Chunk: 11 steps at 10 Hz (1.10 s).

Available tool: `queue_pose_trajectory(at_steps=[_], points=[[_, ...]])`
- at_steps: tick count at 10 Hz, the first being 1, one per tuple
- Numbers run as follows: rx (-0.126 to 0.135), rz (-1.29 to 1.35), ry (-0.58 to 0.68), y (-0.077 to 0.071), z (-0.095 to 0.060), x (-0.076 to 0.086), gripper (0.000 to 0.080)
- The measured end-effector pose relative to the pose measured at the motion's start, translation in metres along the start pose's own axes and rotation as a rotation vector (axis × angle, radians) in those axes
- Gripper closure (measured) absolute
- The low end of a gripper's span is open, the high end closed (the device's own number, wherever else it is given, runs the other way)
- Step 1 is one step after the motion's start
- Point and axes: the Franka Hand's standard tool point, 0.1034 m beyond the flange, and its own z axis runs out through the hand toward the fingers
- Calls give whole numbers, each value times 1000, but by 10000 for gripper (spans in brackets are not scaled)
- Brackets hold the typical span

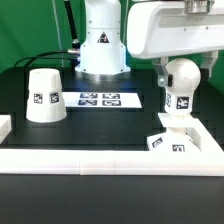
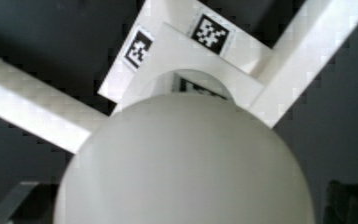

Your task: Assemble lamp

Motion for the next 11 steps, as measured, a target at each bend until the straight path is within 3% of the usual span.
queue_pose_trajectory(at_steps=[5, 7, 8, 11], points=[[-7, -340, -9, 2, 1, -2, 101], [-7, -352, -10, 4, 2, -3, 101], [-7, -351, -10, 4, 2, -3, 214], [-7, -347, -10, 4, 2, -3, 223]])
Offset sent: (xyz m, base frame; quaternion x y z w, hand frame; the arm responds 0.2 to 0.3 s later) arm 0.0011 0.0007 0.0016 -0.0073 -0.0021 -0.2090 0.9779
